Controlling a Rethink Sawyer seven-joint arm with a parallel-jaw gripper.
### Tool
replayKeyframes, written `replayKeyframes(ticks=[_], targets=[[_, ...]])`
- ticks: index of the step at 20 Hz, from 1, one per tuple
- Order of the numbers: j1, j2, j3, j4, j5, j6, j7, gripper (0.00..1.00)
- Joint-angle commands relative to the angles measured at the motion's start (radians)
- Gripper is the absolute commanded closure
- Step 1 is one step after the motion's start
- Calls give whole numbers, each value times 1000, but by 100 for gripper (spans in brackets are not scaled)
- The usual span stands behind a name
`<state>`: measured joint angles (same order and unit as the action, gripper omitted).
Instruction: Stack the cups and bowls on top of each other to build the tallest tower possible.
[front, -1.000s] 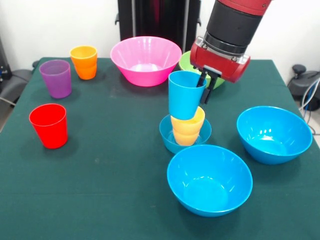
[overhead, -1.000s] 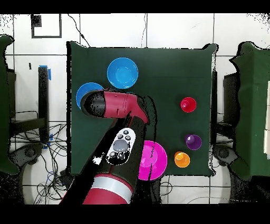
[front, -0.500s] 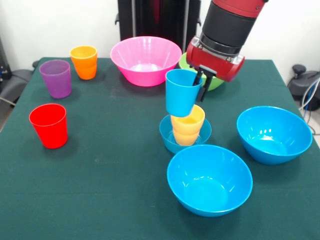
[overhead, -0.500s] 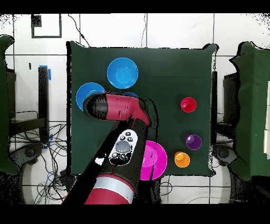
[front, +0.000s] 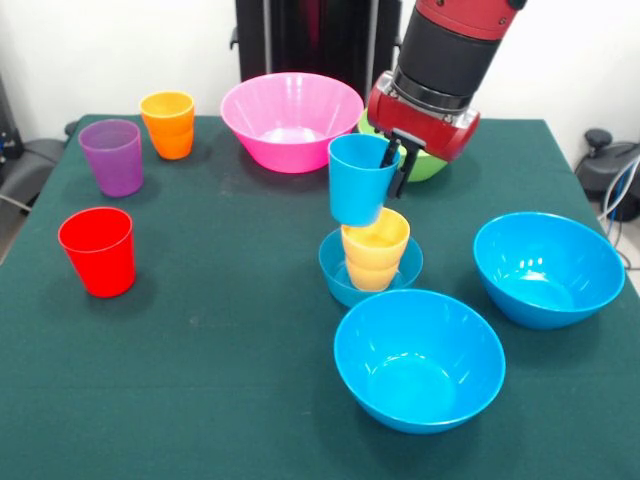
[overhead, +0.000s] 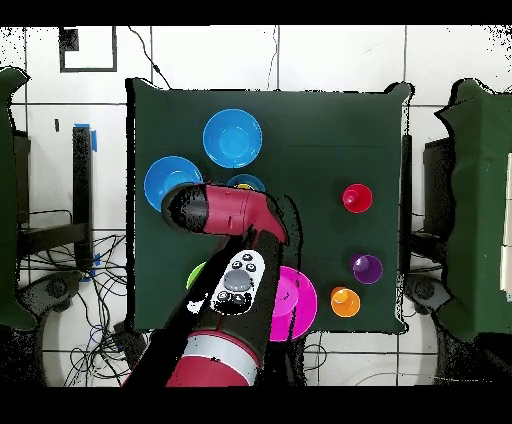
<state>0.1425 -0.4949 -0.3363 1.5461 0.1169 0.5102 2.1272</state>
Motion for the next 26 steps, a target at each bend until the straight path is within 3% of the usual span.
replayKeyframes(ticks=[1, 26], targets=[[11, 37, 135, 39, 34, -1, 137, 100], [10, 40, 166, 33, 47, -70, 122, 100]])
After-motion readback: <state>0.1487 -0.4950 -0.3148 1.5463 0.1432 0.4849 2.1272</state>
